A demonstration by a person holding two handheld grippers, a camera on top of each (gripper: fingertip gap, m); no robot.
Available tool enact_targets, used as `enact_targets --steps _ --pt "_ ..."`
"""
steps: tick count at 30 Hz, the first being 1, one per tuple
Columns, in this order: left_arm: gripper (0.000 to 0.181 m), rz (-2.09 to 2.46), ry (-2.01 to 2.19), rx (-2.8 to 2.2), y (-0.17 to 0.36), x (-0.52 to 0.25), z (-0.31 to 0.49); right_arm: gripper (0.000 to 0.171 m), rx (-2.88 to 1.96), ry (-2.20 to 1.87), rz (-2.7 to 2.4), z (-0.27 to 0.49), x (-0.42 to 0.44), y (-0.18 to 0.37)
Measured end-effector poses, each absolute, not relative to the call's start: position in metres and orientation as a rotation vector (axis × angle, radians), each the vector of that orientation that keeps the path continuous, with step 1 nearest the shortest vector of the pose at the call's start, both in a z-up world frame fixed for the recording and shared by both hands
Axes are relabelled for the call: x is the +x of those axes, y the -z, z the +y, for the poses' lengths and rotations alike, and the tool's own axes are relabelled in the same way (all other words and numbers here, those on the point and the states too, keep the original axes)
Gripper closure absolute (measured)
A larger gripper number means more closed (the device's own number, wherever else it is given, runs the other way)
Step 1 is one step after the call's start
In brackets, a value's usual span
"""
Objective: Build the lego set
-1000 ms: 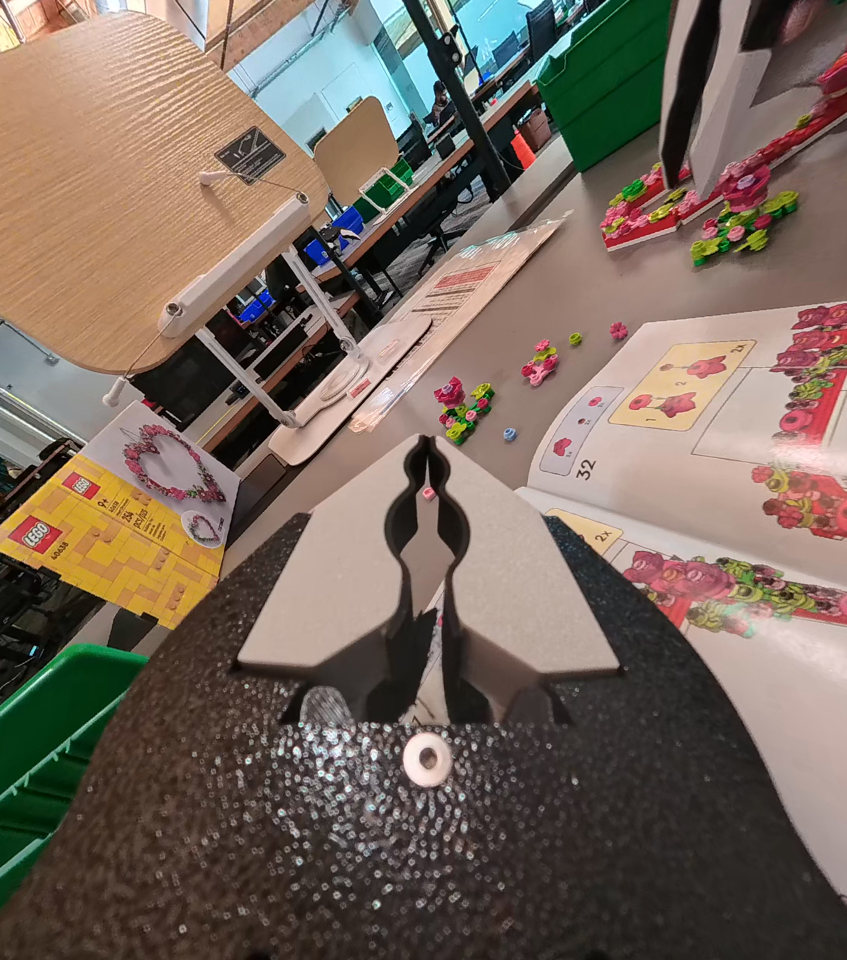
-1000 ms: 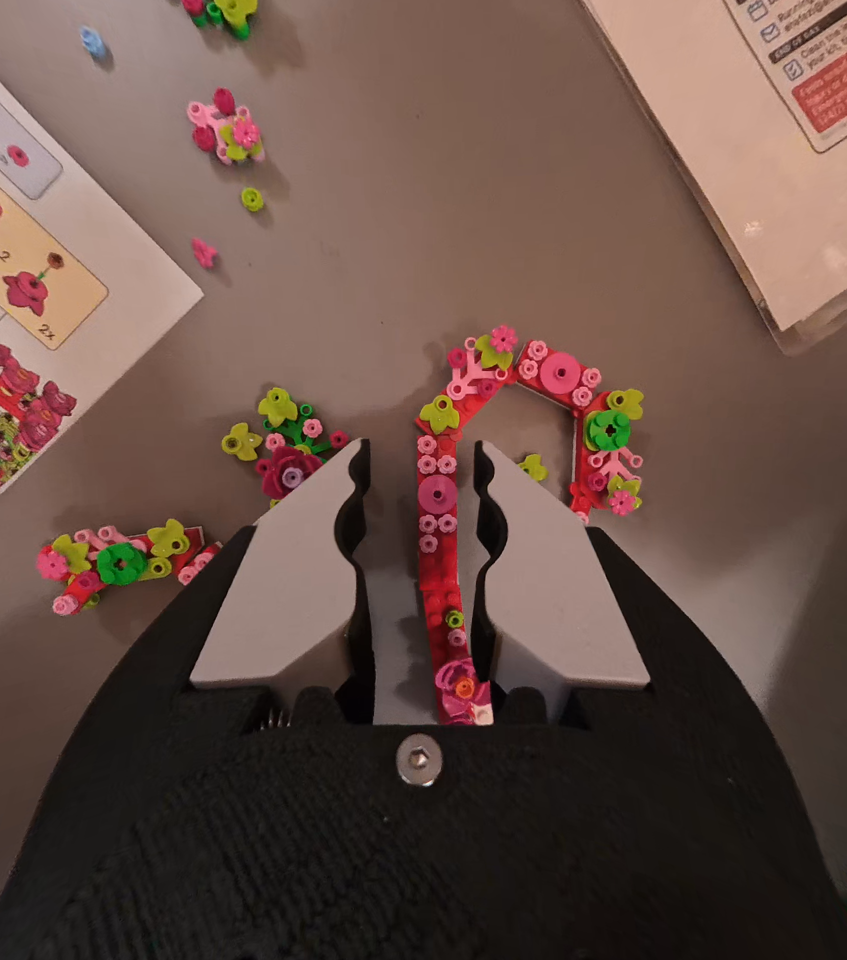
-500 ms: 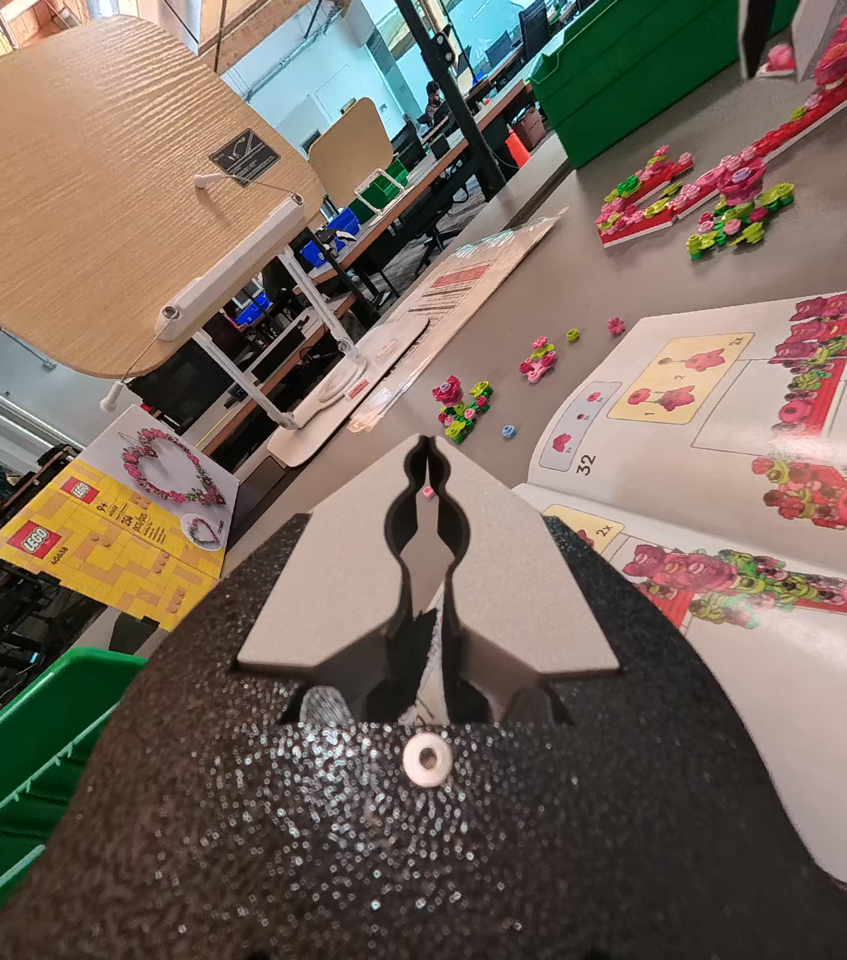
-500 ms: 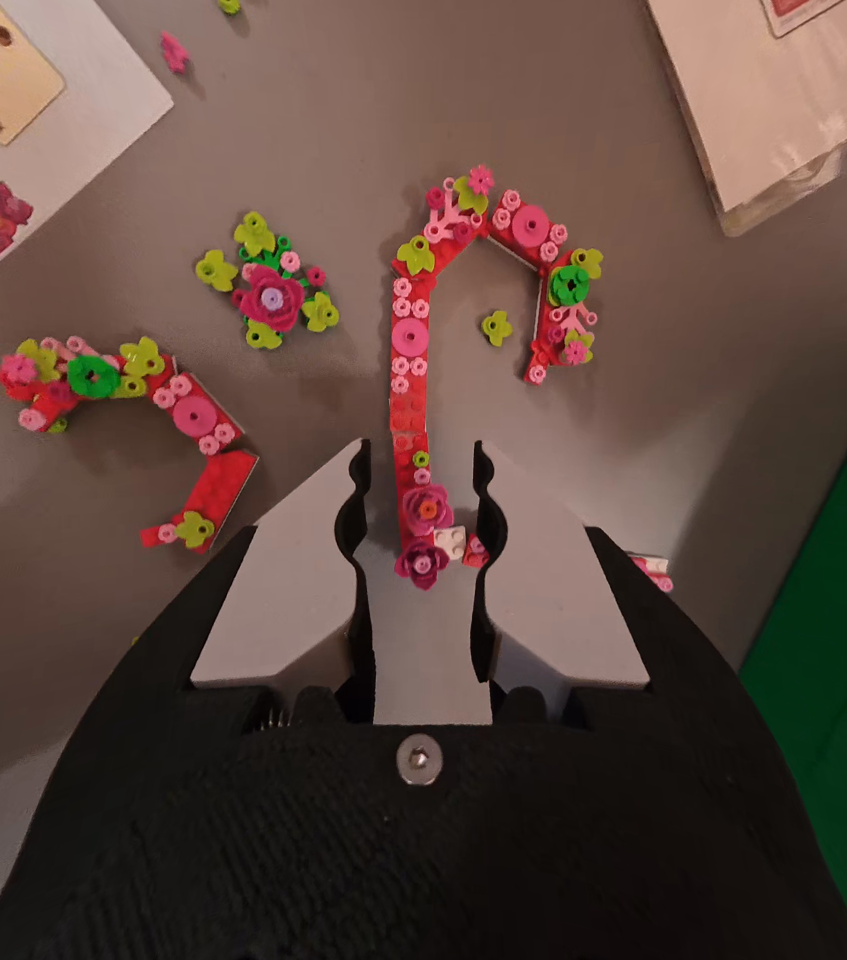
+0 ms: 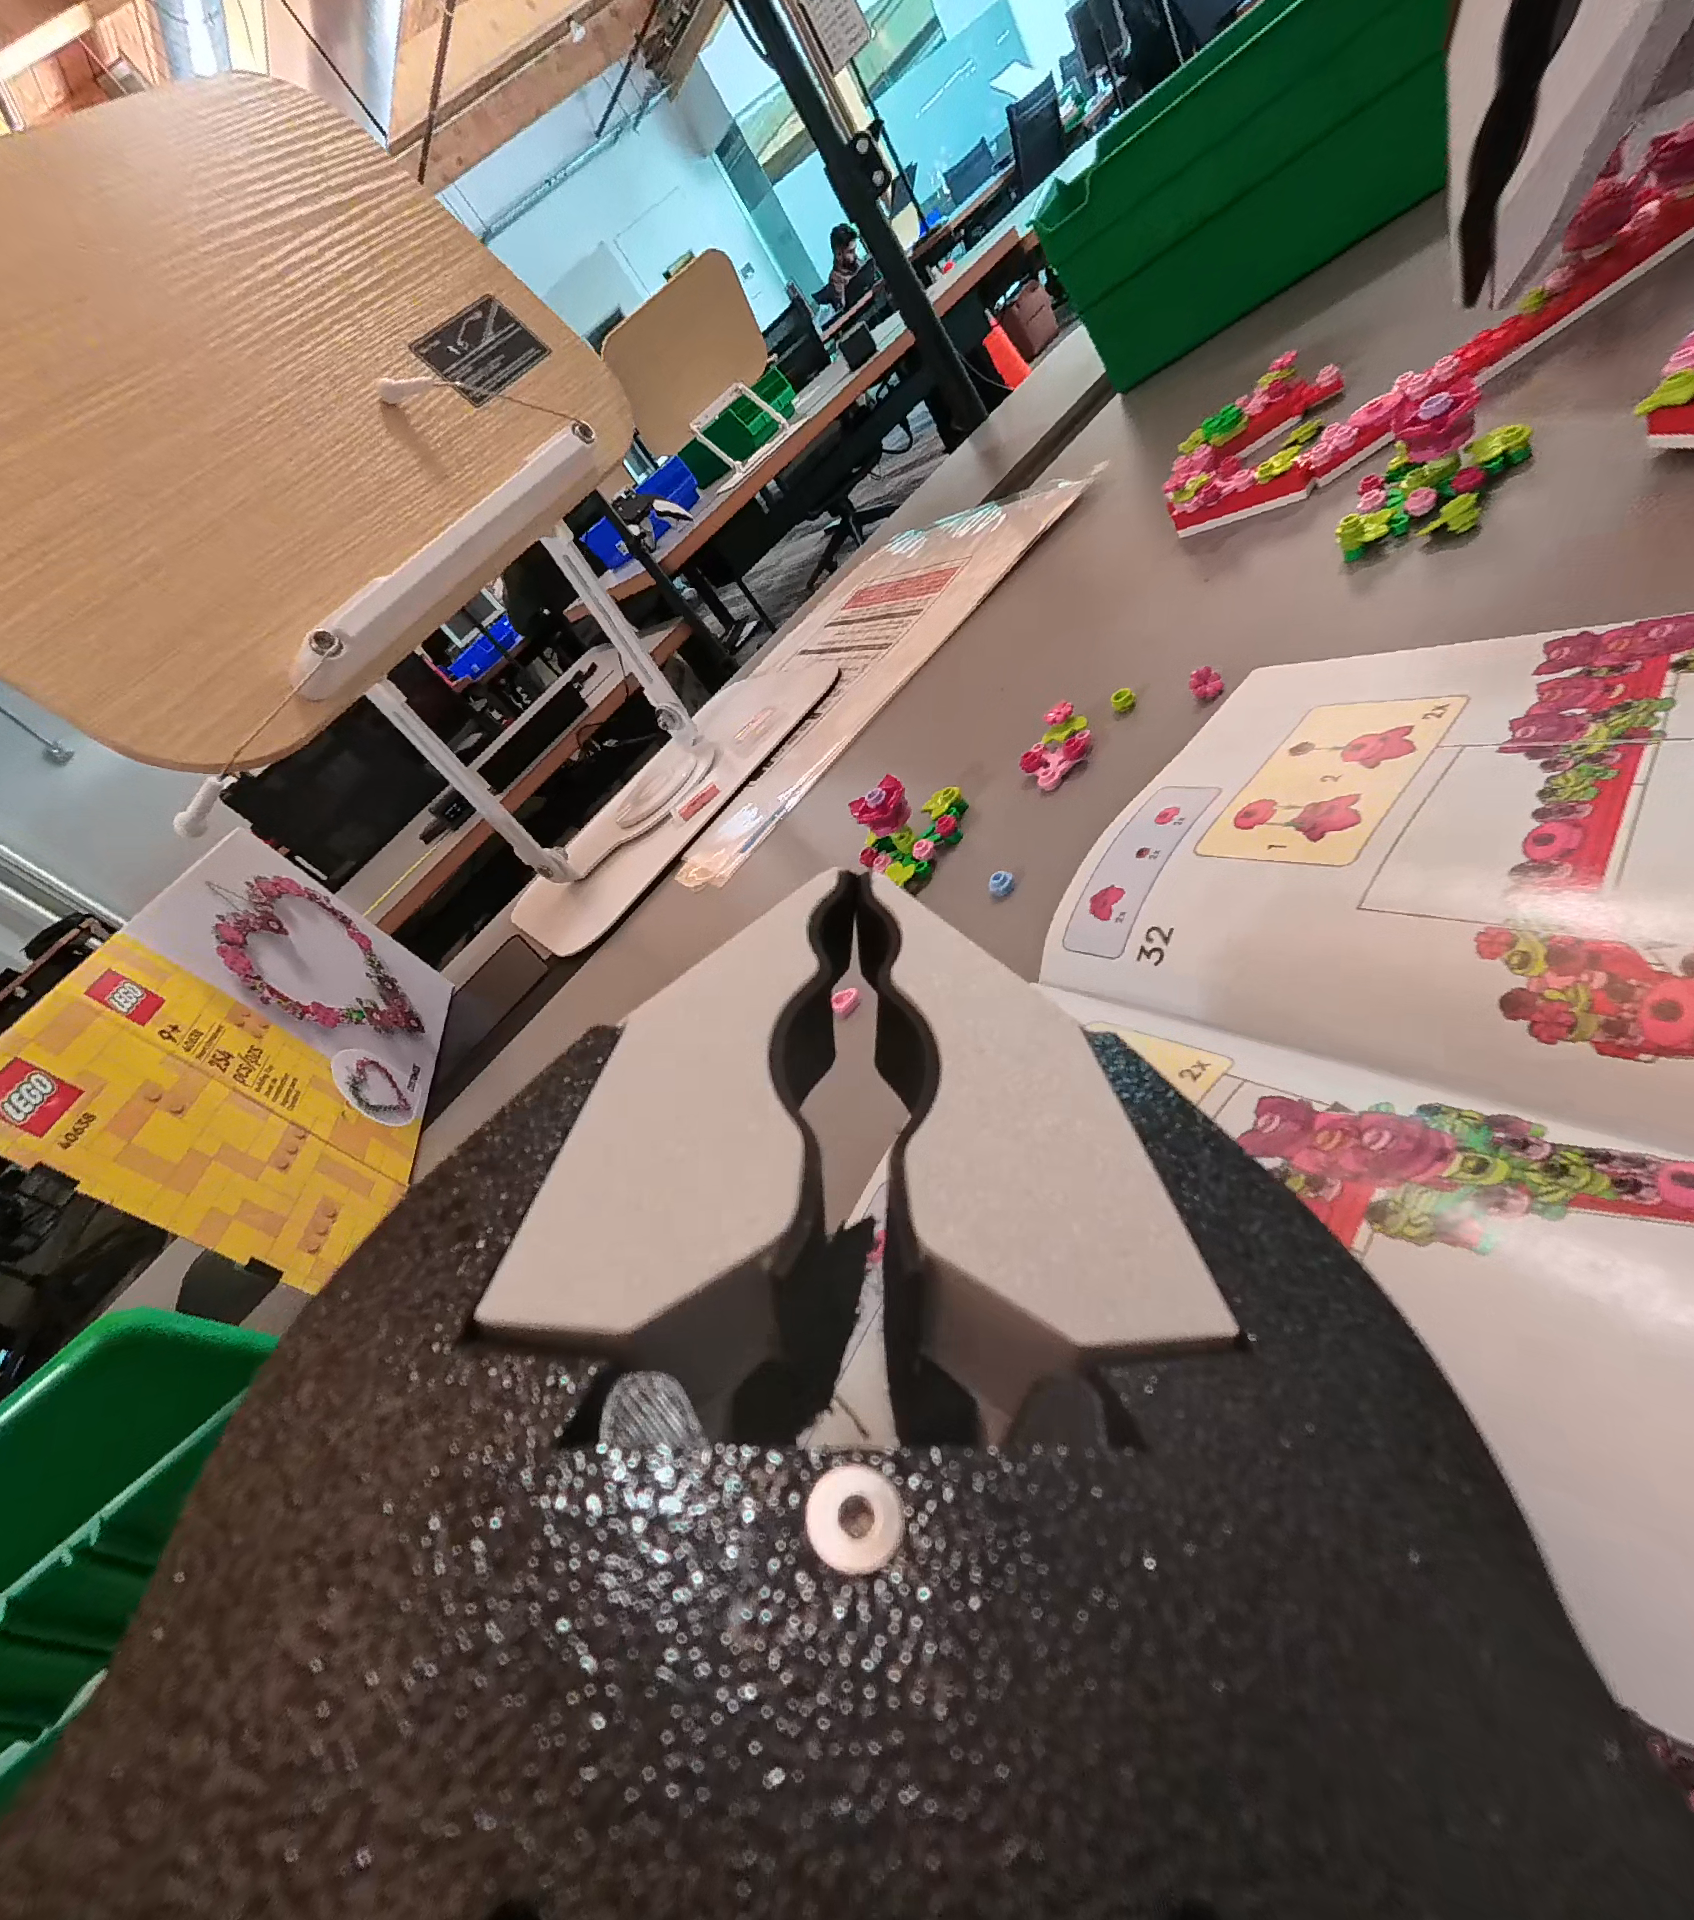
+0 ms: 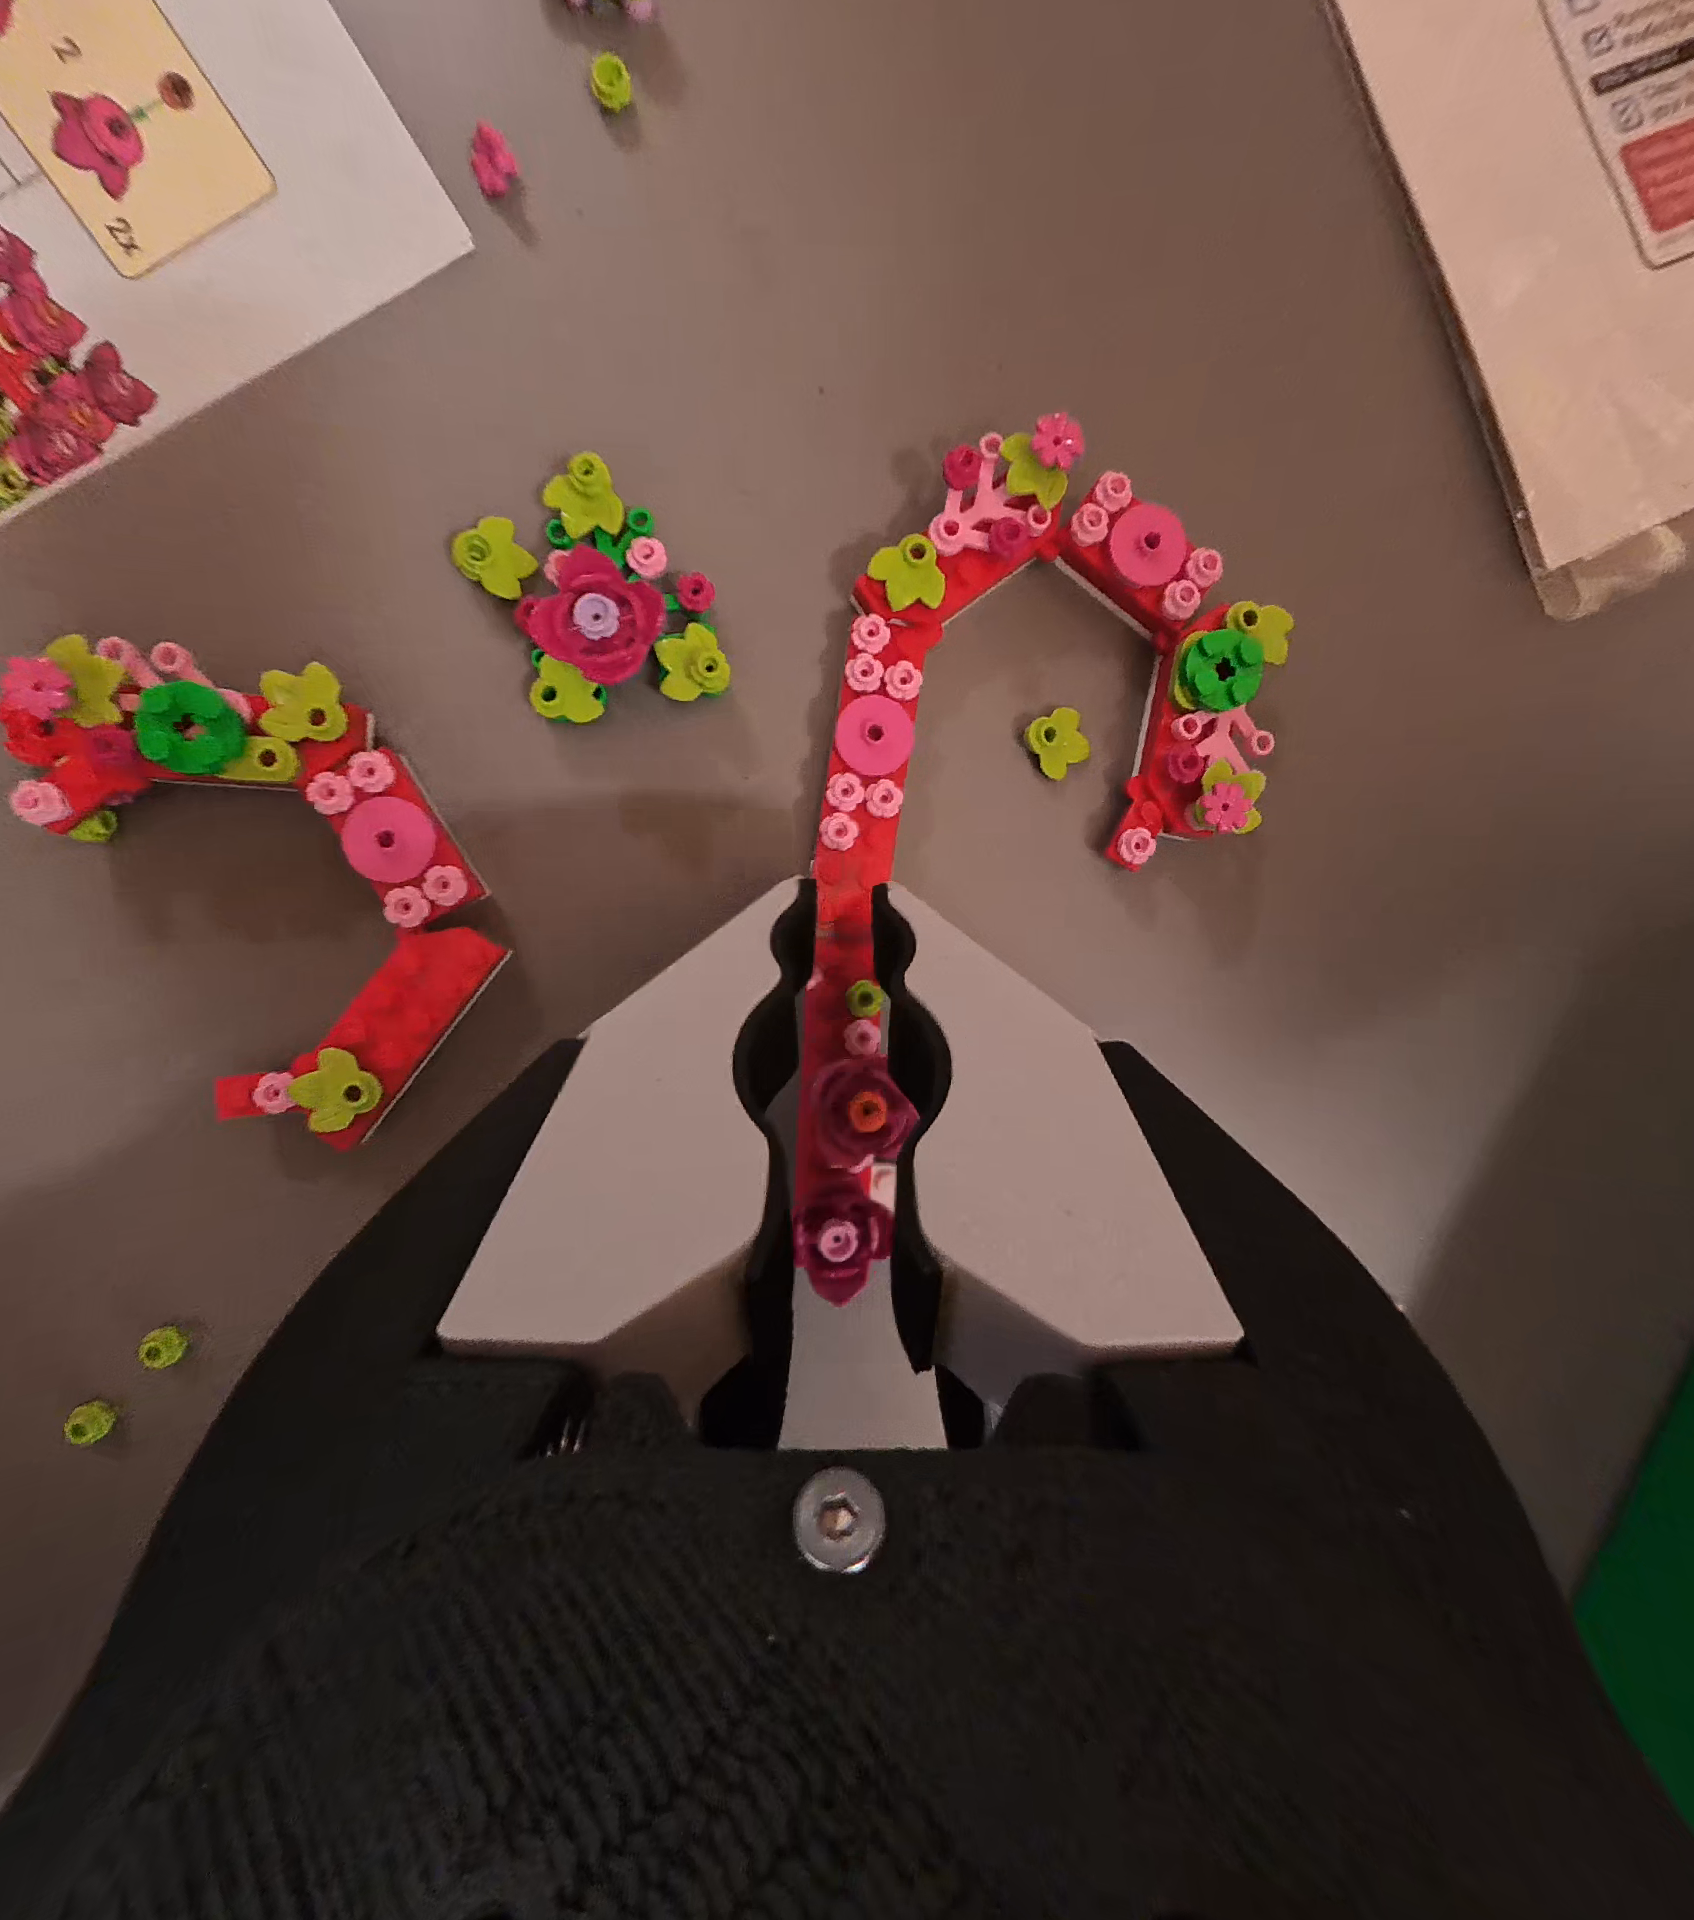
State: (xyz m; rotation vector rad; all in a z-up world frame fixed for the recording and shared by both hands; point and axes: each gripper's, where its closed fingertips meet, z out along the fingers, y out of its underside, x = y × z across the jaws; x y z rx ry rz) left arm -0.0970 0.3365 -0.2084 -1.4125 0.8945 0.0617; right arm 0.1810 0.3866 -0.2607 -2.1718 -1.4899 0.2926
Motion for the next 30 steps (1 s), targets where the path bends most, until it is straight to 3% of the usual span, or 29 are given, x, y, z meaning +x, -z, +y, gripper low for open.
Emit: enact_targets --steps 6,24,27,30 --pt "0.181 0.898 -0.051 -1.416 0.209 -0.096 0.336 0.15 -2.224 -0.335 -1.484 0.393 0.178 0.266" --pt "0.181 0.934 -0.05 -1.403 0.211 -0.09 0.332 0.156 -2.286 -0.276 -1.637 0.39 0.188 0.277" --pt "0.181 0.936 -0.049 -1.403 0.211 -0.09 0.332 0.146 -2.29 -0.265 -1.646 0.387 0.19 0.275" --pt "0.181 0.936 -0.048 -1.404 0.211 -0.089 0.332 0.148 -2.266 -0.265 -1.616 0.39 0.189 0.267"
